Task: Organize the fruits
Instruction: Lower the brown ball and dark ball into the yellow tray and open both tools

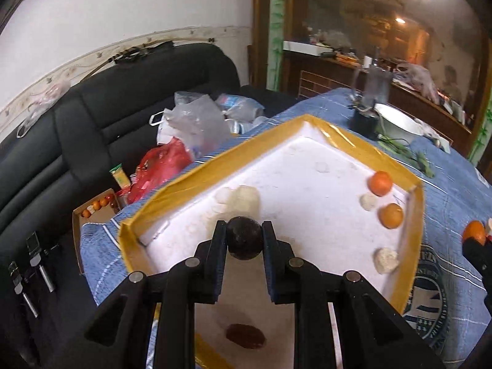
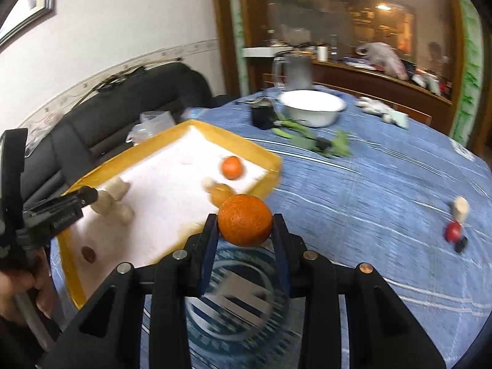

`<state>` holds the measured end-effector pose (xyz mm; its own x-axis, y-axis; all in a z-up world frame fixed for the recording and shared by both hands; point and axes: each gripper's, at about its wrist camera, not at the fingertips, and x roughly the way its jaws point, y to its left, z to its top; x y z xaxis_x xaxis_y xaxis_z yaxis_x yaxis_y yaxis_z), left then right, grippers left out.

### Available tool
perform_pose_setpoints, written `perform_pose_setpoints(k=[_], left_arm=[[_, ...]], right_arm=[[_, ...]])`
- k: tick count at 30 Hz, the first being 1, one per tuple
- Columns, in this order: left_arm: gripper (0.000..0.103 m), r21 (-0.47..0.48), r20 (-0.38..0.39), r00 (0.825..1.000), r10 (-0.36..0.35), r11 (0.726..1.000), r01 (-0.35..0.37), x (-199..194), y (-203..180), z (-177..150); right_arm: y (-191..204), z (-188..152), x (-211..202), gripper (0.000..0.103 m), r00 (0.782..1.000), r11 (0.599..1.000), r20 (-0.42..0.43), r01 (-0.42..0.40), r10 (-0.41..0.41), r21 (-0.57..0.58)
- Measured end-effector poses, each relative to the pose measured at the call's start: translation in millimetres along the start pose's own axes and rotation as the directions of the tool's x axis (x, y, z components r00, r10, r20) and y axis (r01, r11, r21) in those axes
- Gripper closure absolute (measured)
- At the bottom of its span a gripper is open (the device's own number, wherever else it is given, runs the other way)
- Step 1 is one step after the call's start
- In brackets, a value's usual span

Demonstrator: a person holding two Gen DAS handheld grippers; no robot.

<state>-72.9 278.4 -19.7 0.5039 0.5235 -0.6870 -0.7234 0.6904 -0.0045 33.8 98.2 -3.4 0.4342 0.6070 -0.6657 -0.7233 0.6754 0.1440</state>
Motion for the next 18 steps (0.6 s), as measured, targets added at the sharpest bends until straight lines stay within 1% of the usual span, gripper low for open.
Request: perform_pose_setpoints(k=[3,7,10,18], left_arm=[[0.082,-0.017,-0.006,1.0,0.019,1.0,-0.019,4,10,2],[0.082,-0.036,-0.025,0.999,0.043,0.998,-0.044,11,19,2],[0.082,-0.041,-0.044,0.998,0.05,0.998,-0.052,17,22,1],[0.082,-0.053,-0.039,0.998,0.054,0.997,-0.056,17,25,4]], right_arm=[[18,8,22,0.066,0.999,0.999,-0.028,-0.031,0.03,-0.034],[32,9,44,0.066,0.997,0.997,-0.062,-0.053,0.05,-0.049],[38,10,54,0.066,0.995,0.997,-0.079,-0.061,0.057,-0.05],[44,15,69,0.066,0.993,0.996,-0.101,-0.065,0.059,-0.056]])
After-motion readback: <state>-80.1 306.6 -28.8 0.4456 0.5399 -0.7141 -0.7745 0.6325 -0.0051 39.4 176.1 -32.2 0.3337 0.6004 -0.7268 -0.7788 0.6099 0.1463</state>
